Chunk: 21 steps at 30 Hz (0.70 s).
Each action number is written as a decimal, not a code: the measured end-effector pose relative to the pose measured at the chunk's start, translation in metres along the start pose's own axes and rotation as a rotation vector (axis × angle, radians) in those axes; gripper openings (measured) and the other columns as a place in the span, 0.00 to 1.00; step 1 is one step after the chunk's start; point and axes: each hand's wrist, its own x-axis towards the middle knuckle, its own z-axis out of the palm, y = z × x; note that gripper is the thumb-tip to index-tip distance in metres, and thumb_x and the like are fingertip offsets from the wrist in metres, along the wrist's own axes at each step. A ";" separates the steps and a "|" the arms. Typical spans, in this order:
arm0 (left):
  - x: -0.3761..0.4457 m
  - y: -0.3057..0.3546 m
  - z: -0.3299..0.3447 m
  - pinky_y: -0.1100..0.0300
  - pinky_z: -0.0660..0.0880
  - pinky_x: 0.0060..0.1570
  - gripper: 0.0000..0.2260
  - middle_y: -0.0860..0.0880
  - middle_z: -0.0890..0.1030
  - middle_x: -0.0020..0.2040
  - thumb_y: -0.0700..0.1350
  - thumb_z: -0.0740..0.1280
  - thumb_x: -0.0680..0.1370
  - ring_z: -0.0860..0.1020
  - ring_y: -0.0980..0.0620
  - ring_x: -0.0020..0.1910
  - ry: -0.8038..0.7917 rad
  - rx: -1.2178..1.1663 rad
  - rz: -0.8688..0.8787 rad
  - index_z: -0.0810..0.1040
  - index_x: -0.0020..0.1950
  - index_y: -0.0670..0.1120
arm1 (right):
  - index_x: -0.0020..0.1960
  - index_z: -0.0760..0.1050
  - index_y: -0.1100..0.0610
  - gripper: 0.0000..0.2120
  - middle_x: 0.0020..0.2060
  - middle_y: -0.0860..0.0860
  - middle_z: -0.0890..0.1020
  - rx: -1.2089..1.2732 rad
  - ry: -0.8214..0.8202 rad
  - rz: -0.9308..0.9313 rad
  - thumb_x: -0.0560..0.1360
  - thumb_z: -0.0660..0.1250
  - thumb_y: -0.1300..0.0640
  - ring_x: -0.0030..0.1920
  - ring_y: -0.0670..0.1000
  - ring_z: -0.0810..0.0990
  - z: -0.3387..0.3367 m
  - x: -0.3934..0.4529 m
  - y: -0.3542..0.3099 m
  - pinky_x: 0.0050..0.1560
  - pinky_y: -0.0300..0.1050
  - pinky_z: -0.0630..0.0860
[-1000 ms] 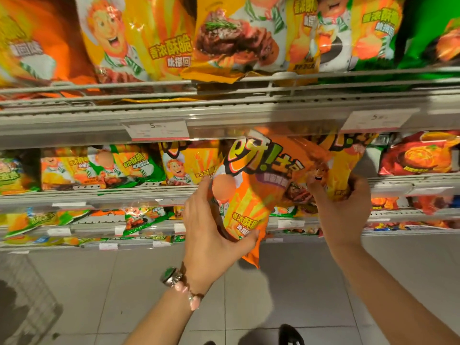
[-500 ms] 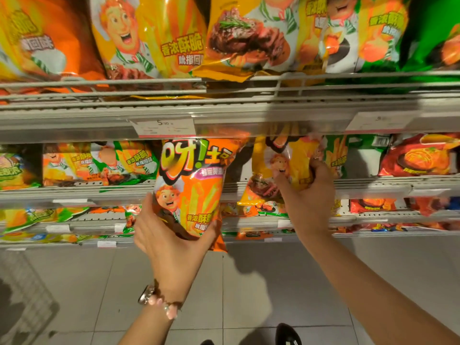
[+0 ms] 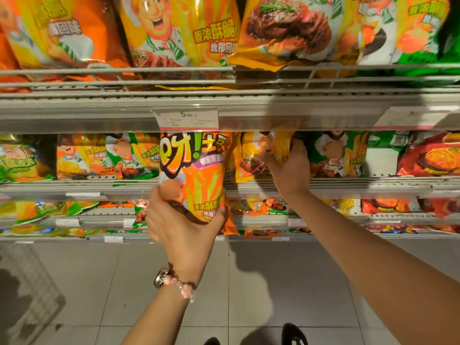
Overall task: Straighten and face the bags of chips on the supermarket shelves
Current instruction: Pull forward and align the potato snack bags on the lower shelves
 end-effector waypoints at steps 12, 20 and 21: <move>0.008 0.010 -0.005 0.44 0.61 0.62 0.50 0.41 0.69 0.63 0.68 0.68 0.60 0.64 0.41 0.65 -0.056 -0.024 -0.035 0.59 0.73 0.42 | 0.73 0.58 0.50 0.42 0.67 0.45 0.70 0.407 -0.402 0.002 0.66 0.72 0.42 0.65 0.44 0.71 0.003 -0.093 -0.060 0.63 0.41 0.71; 0.018 -0.006 -0.017 0.44 0.60 0.65 0.51 0.44 0.67 0.61 0.58 0.75 0.58 0.63 0.43 0.66 -0.196 -0.015 -0.014 0.56 0.75 0.45 | 0.68 0.66 0.44 0.43 0.61 0.49 0.78 0.601 -0.524 0.360 0.56 0.78 0.46 0.61 0.49 0.76 0.033 -0.088 -0.070 0.58 0.49 0.77; 0.020 -0.008 -0.022 0.45 0.61 0.64 0.51 0.46 0.67 0.60 0.59 0.74 0.57 0.63 0.44 0.65 -0.216 -0.035 0.015 0.57 0.75 0.46 | 0.65 0.69 0.45 0.40 0.58 0.49 0.80 0.618 -0.501 0.382 0.55 0.78 0.46 0.59 0.51 0.78 0.035 -0.088 -0.071 0.54 0.49 0.79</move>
